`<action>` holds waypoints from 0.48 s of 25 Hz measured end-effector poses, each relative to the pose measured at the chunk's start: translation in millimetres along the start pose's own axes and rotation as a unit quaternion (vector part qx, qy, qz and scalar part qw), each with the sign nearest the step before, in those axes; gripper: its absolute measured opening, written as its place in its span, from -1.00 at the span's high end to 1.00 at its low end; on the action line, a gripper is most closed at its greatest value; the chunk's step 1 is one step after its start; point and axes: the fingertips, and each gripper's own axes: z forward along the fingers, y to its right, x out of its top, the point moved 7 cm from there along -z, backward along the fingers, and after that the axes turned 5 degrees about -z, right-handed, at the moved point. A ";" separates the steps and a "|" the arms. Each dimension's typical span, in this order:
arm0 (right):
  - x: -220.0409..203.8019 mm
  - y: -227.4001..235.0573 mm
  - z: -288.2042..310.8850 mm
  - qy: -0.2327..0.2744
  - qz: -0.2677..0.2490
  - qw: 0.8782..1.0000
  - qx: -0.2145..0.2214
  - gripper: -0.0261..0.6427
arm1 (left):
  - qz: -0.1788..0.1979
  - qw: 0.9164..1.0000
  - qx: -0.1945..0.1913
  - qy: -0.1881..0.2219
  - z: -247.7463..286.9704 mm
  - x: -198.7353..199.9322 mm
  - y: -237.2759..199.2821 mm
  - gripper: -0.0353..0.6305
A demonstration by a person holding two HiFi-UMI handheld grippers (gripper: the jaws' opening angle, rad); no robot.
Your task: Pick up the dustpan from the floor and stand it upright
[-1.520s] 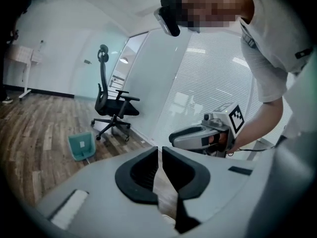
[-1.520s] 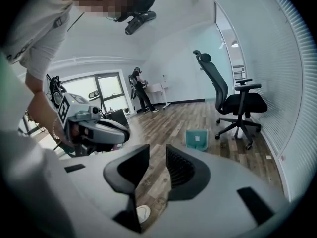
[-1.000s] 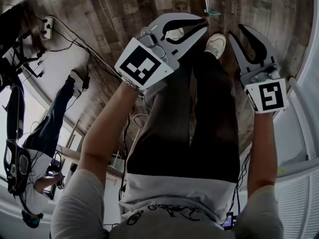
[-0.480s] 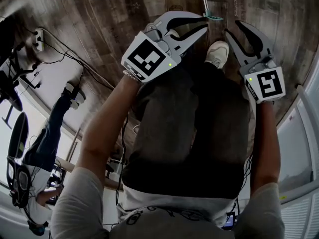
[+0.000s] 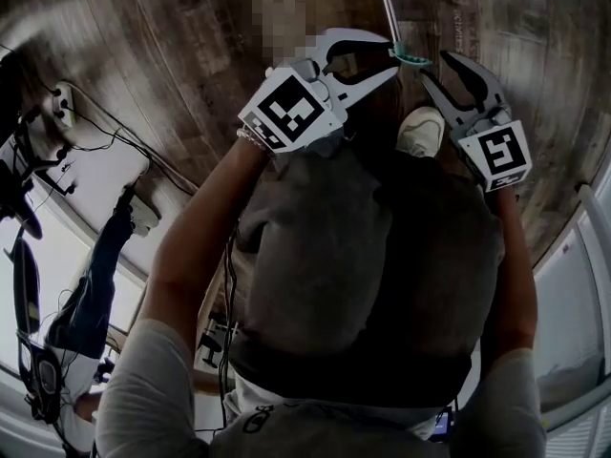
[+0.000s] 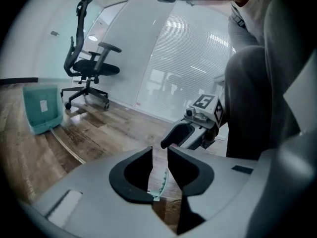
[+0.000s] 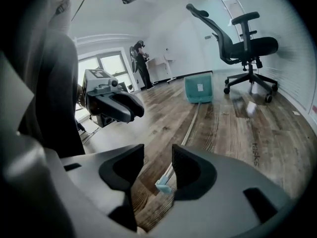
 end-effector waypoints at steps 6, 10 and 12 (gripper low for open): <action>-58.6 1.4 40.3 -0.022 0.009 1.000 0.019 0.39 | -0.012 1.000 -0.007 -0.012 30.0 -58.0 -16.3 0.61; -90.4 7.2 56.5 -0.036 0.014 0.999 0.017 0.37 | -0.013 1.000 -0.010 -0.023 45.2 -82.2 -18.8 0.58; -104.6 3.7 56.6 -0.050 0.017 0.999 0.011 0.37 | -0.008 0.999 -0.016 -0.031 48.2 -87.0 -8.9 0.58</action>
